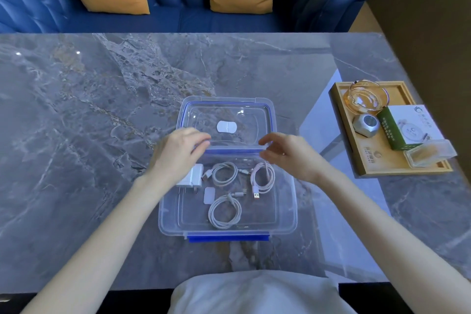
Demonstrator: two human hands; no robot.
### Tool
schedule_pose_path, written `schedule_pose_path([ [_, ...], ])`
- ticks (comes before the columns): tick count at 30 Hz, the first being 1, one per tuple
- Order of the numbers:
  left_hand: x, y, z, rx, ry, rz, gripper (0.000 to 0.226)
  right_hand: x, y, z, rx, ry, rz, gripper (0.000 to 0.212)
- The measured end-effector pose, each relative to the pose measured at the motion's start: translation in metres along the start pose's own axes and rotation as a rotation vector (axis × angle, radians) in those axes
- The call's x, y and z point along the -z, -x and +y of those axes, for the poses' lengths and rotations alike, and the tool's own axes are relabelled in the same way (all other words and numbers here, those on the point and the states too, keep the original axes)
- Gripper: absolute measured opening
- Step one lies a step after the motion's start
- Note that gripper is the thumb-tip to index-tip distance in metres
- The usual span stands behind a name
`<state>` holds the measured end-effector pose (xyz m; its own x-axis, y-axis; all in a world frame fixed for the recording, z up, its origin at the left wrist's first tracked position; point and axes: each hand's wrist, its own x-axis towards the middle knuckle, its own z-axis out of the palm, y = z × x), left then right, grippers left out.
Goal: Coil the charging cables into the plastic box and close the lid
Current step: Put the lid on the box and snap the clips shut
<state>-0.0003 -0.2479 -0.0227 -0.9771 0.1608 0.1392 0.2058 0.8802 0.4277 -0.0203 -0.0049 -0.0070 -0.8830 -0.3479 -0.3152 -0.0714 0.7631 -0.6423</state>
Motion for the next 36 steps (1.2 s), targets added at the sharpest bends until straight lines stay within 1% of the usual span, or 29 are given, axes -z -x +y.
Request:
schedule_pose_path([
  [2,0.002,-0.015,-0.012,-0.114,-0.139,0.063,0.026,0.011,-0.011,0.008,0.078,0.247,0.13,0.032],
  [3,0.001,-0.022,-0.019,-0.159,-0.215,0.066,0.025,0.014,-0.017,0.013,0.11,0.342,0.168,0.034],
  [5,-0.004,-0.035,-0.037,-0.186,-0.35,0.021,0.033,0.017,-0.032,0.029,0.176,0.47,0.207,0.038],
  [7,-0.011,-0.044,-0.056,-0.168,-0.432,-0.043,0.04,0.017,-0.045,0.046,0.196,0.536,0.22,0.04],
  [11,-0.028,-0.054,-0.09,-0.076,-0.522,-0.14,0.052,0.008,-0.065,0.071,0.098,0.587,0.218,0.044],
  [14,-0.041,-0.058,-0.104,-0.001,-0.528,-0.2,0.047,-0.003,-0.078,0.085,0.057,0.602,0.2,0.04],
  [17,-0.053,-0.062,-0.111,0.091,-0.491,-0.239,0.046,-0.013,-0.089,0.09,0.01,0.58,0.169,0.037],
  [21,-0.064,-0.066,-0.115,0.194,-0.413,-0.28,0.049,-0.02,-0.097,0.091,-0.101,0.481,0.133,0.034],
  [25,-0.068,-0.063,-0.111,0.276,-0.302,-0.294,0.048,-0.025,-0.099,0.091,-0.221,0.194,0.097,0.028],
  [28,-0.067,-0.064,-0.104,0.406,-0.08,-0.21,0.048,-0.026,-0.099,0.088,-0.266,0.016,0.112,0.024],
  [30,-0.065,-0.068,-0.102,0.497,0.077,-0.138,0.05,-0.024,-0.1,0.086,-0.278,-0.039,0.118,0.024],
  [31,-0.064,-0.071,-0.104,0.547,0.121,-0.121,0.047,-0.023,-0.101,0.085,-0.279,-0.052,0.123,0.024],
  [33,-0.058,-0.076,-0.111,0.669,0.235,-0.099,0.034,-0.017,-0.104,0.083,-0.281,-0.066,0.139,0.027],
  [36,-0.046,-0.077,-0.112,0.733,0.427,-0.035,0.025,-0.005,-0.103,0.074,-0.234,-0.034,0.171,0.031],
])
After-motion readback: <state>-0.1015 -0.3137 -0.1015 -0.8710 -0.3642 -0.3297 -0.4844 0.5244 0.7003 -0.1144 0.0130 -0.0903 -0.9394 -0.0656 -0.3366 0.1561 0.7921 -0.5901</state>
